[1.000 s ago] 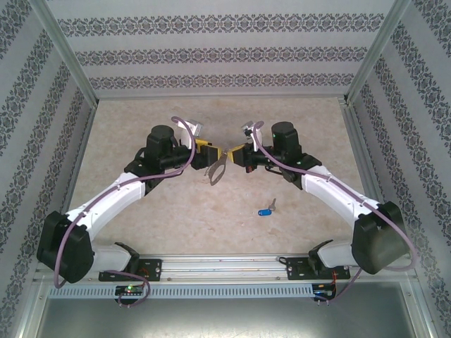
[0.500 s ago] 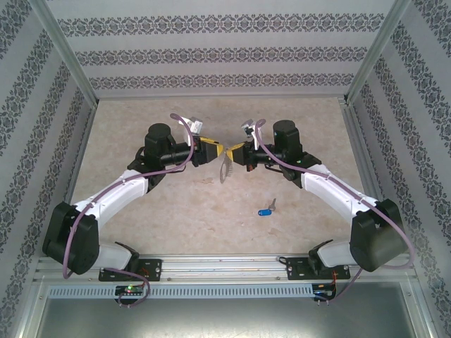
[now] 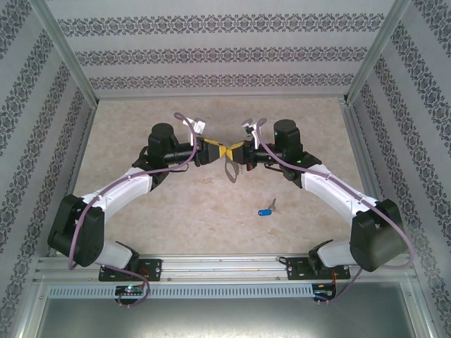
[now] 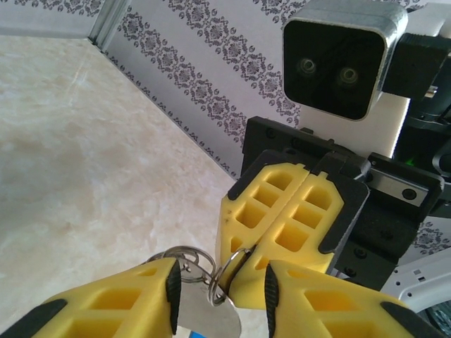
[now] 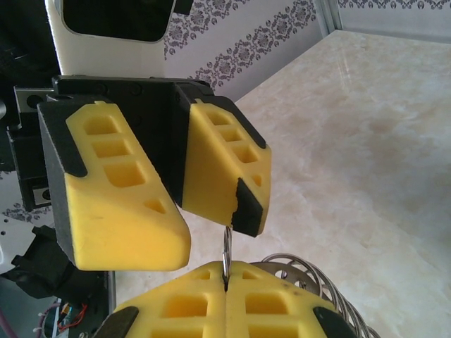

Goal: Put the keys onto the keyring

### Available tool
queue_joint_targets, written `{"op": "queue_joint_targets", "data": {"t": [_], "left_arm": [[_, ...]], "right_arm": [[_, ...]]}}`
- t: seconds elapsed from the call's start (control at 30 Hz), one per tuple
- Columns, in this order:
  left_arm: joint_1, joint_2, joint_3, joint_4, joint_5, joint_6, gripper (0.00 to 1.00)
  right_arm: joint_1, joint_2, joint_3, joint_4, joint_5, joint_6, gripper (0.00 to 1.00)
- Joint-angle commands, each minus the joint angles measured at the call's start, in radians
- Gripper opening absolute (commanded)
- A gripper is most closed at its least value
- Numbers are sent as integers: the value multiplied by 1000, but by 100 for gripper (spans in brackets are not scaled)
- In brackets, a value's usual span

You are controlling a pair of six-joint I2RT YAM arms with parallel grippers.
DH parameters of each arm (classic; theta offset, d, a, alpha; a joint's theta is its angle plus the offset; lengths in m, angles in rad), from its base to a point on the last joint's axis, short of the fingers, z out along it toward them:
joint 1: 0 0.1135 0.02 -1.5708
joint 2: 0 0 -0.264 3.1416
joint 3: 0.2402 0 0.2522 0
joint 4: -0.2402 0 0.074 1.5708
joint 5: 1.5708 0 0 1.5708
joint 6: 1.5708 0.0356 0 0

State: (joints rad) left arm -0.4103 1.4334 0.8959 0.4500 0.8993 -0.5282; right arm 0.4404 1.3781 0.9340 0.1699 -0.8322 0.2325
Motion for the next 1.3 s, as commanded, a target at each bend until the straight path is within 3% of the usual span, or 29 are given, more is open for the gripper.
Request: {"op": "queue_joint_targets", "data": {"t": [0.0,0.4,0.63,0.73,0.8,0.9,1.1,1.27], "left_arm": [[4,11,0,84,44,-19,34],[-15,51,7,143,69,-54,23],[-22,65,15,166,67,-63,4],[-22,60,17,170,59,-59,0],[-22,54,17,170,56,-53,0],[-21,44,21,162,57,-32,0],[-23,17,16,162,38,55,0],[-28,-18,-36,278,-4,140,0]], "right_arm": [[-7,1,20,52,-33,6,0],[-20,-10,-2,72,-32,18,0],[-25,-17,-9,73,-29,25,0],[-61,-54,-31,80,-17,56,11],[-104,-109,-76,110,9,106,36],[-147,-196,-137,130,45,164,49],[-152,-298,-202,86,162,220,57],[-143,-321,-263,150,222,284,57]]}}
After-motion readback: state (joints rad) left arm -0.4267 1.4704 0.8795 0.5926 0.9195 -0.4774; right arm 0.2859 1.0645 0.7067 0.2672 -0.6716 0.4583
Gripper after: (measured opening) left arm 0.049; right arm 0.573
